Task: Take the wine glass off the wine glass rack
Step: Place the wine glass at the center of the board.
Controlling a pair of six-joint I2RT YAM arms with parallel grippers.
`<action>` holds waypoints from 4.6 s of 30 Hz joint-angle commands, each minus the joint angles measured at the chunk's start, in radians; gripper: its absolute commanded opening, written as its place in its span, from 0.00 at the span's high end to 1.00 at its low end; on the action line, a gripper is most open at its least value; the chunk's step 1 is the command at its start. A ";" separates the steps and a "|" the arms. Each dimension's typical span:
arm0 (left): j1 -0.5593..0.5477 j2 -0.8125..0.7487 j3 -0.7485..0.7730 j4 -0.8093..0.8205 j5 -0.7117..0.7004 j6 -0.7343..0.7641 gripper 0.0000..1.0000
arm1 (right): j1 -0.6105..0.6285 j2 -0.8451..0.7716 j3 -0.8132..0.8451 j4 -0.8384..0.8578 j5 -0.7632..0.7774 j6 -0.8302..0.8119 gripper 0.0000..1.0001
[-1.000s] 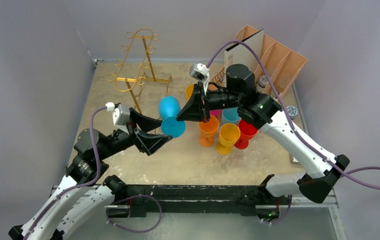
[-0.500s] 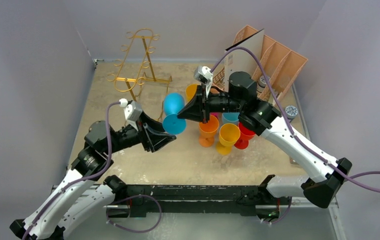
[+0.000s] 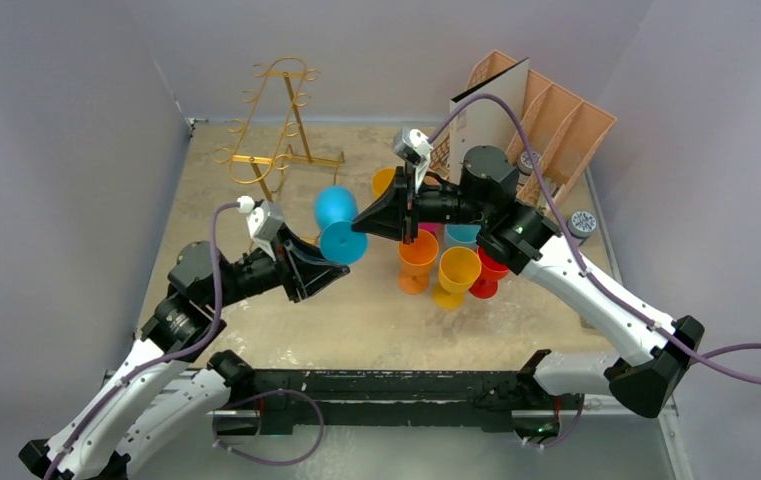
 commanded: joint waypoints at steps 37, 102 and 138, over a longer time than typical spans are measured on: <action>0.001 -0.033 -0.041 0.181 0.021 -0.040 1.00 | -0.002 -0.054 -0.068 0.174 -0.100 0.093 1.00; 0.000 -0.062 0.025 -0.334 0.406 0.795 1.00 | -0.120 0.039 0.193 -0.346 0.262 0.132 0.30; 0.000 -0.095 0.088 -0.453 0.227 0.710 0.28 | -0.135 0.214 0.316 -0.499 -0.242 0.129 1.00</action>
